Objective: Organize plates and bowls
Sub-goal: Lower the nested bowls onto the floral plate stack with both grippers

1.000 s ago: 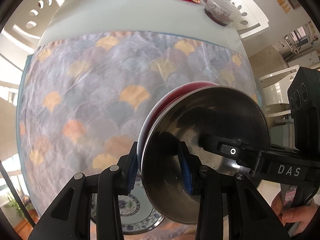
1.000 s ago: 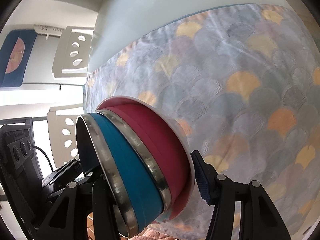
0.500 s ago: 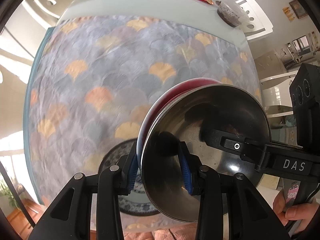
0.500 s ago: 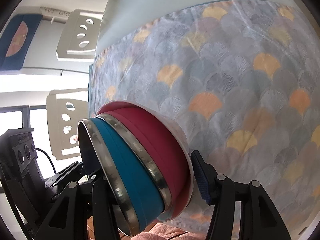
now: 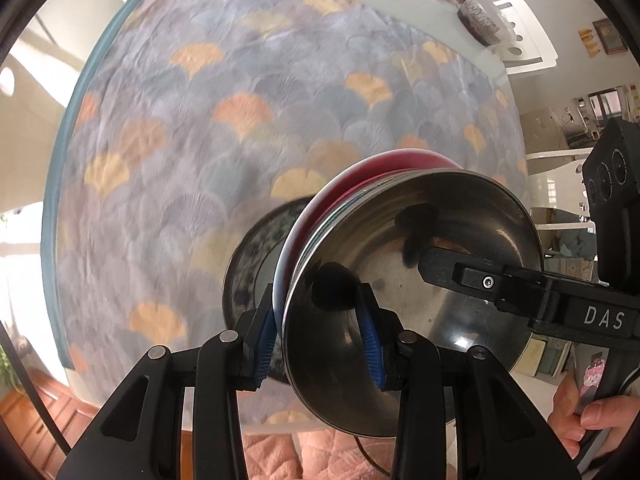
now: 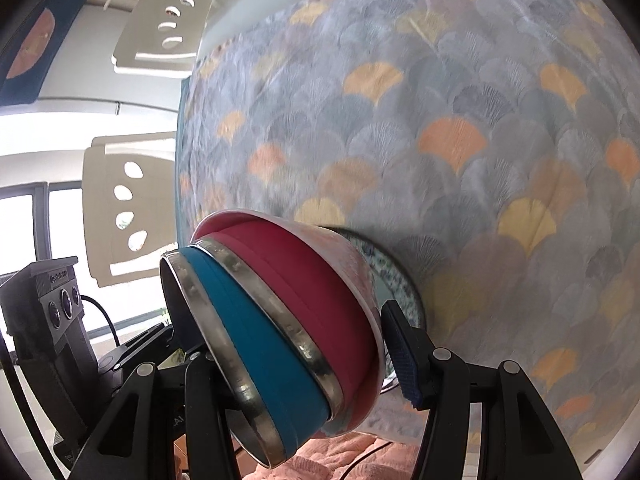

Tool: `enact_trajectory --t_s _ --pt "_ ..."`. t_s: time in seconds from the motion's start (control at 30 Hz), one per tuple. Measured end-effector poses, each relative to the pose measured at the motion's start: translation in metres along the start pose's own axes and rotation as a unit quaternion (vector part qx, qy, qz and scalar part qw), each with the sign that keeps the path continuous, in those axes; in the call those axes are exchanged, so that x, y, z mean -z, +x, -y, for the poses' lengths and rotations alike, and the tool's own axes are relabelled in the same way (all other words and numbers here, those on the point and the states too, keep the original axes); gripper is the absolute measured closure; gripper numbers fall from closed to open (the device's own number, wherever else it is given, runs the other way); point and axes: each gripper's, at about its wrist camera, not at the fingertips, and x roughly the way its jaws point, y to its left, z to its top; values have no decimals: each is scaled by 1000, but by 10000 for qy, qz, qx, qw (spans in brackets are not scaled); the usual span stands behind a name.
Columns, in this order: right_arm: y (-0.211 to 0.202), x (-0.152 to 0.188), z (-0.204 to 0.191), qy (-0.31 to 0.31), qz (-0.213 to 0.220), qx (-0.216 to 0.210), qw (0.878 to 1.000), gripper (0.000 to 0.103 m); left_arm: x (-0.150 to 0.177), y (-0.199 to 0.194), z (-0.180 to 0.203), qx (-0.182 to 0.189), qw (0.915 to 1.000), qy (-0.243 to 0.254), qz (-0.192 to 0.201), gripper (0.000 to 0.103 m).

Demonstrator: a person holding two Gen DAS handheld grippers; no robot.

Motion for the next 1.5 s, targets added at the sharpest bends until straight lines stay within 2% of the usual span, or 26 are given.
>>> enact_trajectory --t_s 0.63,0.93,1.5 --pt "41 30 3 117 -463 178 9987 48 28 18 -23 224 9990 -218 -312 70" --pt "47 24 12 234 -497 204 9983 48 24 32 -23 321 9981 -330 -417 70" --pt "41 9 14 202 -407 157 9988 48 17 33 -29 408 9982 -323 -289 68"
